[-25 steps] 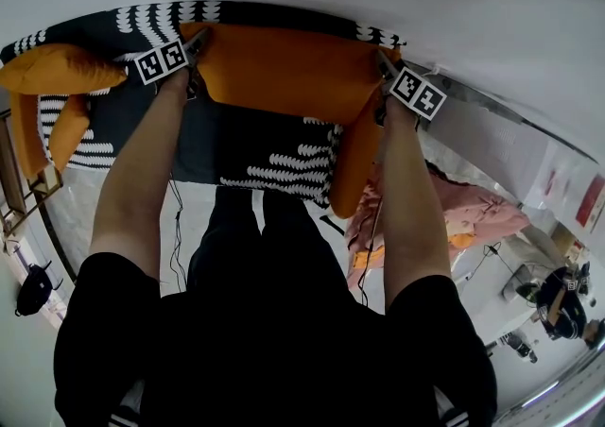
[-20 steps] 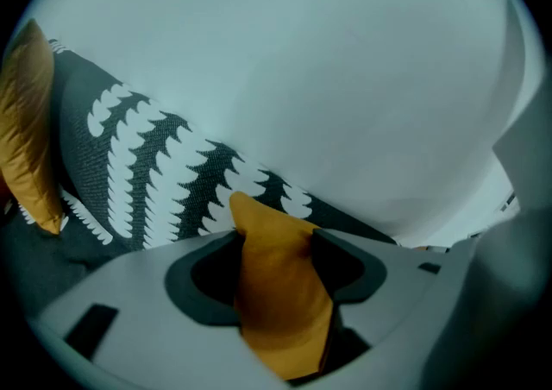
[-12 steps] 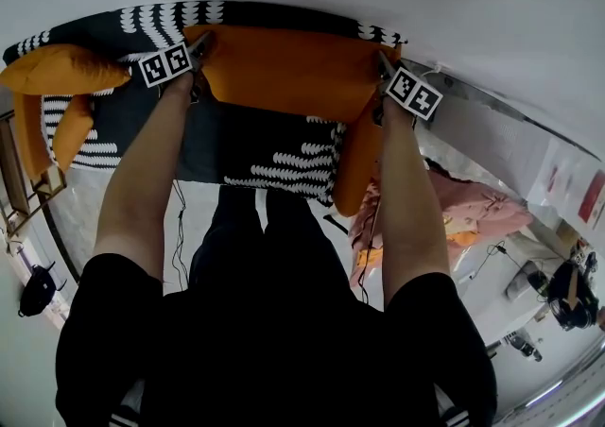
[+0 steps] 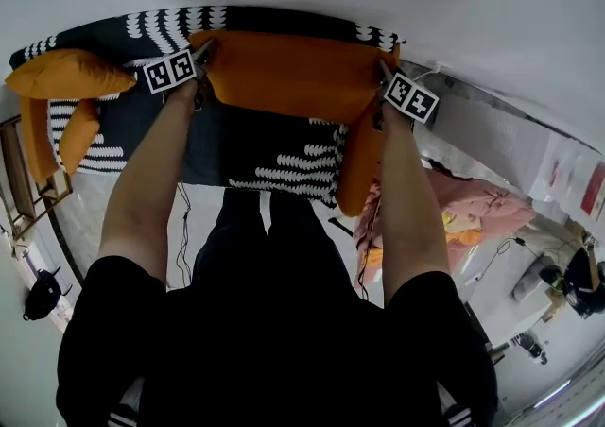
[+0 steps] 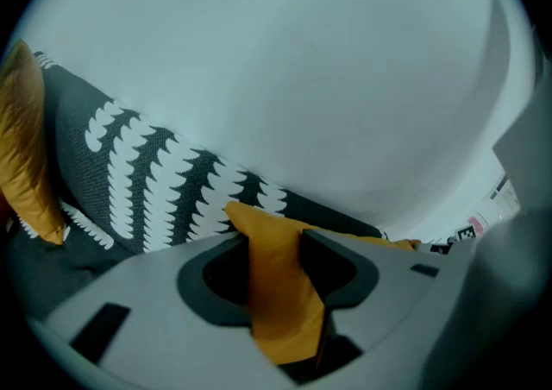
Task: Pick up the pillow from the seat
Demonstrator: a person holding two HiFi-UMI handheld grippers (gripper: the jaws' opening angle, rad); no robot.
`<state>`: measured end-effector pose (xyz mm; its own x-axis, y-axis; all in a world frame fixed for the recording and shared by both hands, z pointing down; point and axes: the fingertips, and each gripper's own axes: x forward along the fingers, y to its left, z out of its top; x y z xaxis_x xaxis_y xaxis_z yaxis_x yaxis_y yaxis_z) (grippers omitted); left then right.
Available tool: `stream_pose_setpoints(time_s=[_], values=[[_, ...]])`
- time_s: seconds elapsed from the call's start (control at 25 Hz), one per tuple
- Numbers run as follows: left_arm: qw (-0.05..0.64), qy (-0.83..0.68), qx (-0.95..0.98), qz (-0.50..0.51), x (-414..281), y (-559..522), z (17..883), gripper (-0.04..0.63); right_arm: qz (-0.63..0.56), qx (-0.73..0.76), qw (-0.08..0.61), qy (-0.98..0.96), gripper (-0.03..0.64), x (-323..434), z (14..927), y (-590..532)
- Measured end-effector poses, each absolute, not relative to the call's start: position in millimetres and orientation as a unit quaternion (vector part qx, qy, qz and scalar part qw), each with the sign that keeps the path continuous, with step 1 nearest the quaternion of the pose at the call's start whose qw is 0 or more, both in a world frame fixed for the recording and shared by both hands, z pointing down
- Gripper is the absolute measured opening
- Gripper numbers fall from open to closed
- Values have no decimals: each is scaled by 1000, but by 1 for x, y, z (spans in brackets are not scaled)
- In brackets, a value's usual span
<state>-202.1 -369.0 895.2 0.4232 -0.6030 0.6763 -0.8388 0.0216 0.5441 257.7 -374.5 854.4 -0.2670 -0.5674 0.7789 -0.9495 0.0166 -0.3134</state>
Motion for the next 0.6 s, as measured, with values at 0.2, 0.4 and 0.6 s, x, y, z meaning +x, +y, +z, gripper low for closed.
stream_pose_setpoints(time_s=[0.2, 0.4, 0.6], values=[[482, -517, 695, 128, -199, -363, 886, 164, 424, 556, 235, -675, 126, 261, 853, -365], [483, -514, 696, 133, -197, -355, 877, 147, 432, 547, 244, -674, 109, 262, 848, -356], [483, -508, 700, 139, -195, -344, 867, 138, 439, 541, 252, -671, 95, 263, 843, -343]])
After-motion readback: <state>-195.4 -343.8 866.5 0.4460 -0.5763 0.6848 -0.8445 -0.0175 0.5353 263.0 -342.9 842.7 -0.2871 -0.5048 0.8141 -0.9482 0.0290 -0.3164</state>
